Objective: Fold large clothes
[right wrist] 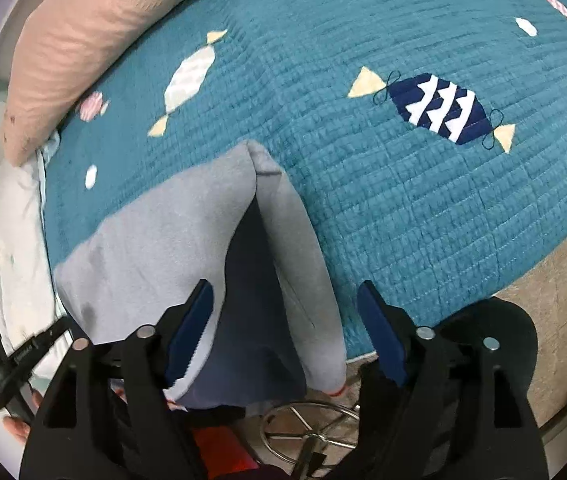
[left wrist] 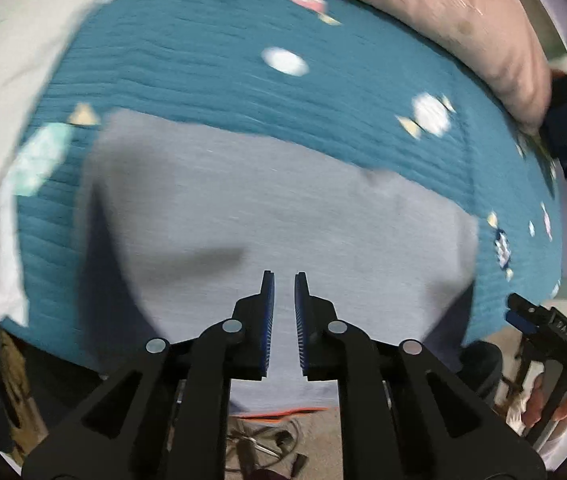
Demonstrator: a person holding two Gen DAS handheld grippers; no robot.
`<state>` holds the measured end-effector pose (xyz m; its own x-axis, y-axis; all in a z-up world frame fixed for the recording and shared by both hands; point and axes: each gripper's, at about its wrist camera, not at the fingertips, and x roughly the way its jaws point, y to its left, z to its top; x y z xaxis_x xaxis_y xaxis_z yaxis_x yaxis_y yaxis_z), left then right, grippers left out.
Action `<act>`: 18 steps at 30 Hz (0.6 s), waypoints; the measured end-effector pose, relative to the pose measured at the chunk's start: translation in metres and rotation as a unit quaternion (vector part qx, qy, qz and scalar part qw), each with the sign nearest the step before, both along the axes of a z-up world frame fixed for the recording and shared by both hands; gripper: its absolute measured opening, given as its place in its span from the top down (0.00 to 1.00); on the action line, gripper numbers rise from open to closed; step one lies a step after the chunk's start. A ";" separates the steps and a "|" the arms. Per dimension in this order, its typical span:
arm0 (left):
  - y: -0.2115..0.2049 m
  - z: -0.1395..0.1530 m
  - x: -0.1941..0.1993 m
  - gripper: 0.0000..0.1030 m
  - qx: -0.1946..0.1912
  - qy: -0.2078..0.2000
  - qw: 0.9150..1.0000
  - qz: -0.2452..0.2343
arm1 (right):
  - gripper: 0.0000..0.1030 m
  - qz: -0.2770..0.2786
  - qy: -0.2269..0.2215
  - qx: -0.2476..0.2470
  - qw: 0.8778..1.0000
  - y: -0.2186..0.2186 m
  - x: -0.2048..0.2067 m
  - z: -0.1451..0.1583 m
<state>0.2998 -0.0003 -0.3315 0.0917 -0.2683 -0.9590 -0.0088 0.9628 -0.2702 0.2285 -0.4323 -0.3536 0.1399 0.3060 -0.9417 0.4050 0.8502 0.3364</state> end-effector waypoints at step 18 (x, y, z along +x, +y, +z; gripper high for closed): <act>-0.043 -0.092 -0.031 0.92 0.022 0.100 0.995 -0.005 | 0.14 0.005 0.053 0.027 0.998 -0.003 -0.022 -0.041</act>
<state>0.2685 -0.0431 -0.4232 -0.1052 -0.2248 -0.9687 -0.0485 0.9741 -0.2207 0.2061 -0.4355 -0.3941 0.0364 0.3581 -0.9330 0.4325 0.8360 0.3378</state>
